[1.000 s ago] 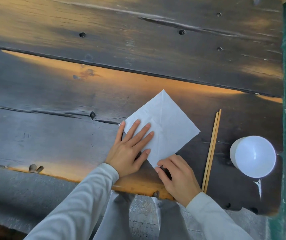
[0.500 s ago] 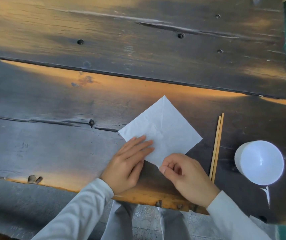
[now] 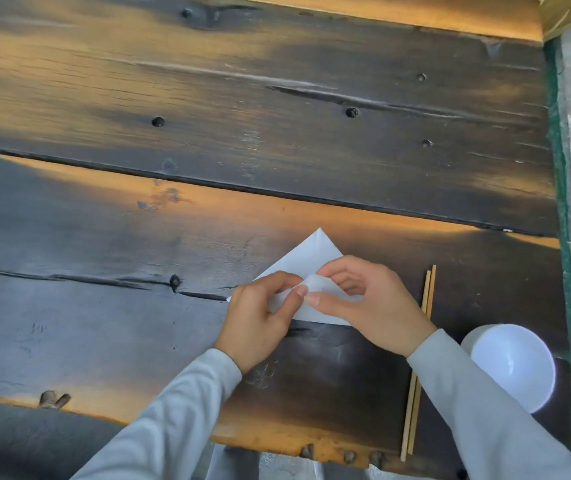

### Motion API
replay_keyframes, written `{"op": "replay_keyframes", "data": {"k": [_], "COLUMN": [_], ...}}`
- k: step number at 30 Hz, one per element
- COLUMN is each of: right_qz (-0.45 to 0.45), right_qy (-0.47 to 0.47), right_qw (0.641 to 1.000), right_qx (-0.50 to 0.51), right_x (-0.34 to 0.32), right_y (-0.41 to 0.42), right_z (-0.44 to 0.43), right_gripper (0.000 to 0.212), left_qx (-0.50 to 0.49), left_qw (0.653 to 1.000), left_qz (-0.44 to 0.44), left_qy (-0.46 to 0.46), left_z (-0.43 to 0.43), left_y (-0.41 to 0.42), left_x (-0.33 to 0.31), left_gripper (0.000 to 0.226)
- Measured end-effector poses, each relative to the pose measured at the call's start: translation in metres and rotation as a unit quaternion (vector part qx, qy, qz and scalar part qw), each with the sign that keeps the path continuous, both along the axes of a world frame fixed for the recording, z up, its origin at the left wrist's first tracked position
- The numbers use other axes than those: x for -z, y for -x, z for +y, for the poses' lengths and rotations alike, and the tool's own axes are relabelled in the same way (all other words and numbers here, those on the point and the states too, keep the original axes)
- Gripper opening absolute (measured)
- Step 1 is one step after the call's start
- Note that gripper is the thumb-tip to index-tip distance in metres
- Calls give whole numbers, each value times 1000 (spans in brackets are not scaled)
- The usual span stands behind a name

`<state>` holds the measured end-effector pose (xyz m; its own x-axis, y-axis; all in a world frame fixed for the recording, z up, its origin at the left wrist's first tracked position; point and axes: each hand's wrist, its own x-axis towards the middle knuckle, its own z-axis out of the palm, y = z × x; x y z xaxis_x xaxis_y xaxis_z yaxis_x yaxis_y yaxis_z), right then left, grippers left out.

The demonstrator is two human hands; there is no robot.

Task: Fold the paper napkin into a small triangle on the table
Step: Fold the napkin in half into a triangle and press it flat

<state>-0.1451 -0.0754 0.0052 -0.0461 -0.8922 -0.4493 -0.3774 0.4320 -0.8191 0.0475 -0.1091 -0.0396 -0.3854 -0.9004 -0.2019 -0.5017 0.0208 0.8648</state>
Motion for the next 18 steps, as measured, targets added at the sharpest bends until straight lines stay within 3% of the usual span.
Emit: {"op": "replay_keyframes", "data": {"k": [4,18], "right_qz": [-2,9], "right_qy": [33,-4], "right_qw": [998,991], "right_qx": [47,137], "right_x": [13,41], "right_y": [4,23], "right_z": [-14,-15], "right_gripper": [7,13], "left_qx": [6,-22], "left_qw": [1000,997], "left_qz": [-11,-52], "left_qy": [-7,-58], "left_z": [-5,-36], "left_y": [2,18], "left_x": [4,10], "left_gripper": [13,8]}}
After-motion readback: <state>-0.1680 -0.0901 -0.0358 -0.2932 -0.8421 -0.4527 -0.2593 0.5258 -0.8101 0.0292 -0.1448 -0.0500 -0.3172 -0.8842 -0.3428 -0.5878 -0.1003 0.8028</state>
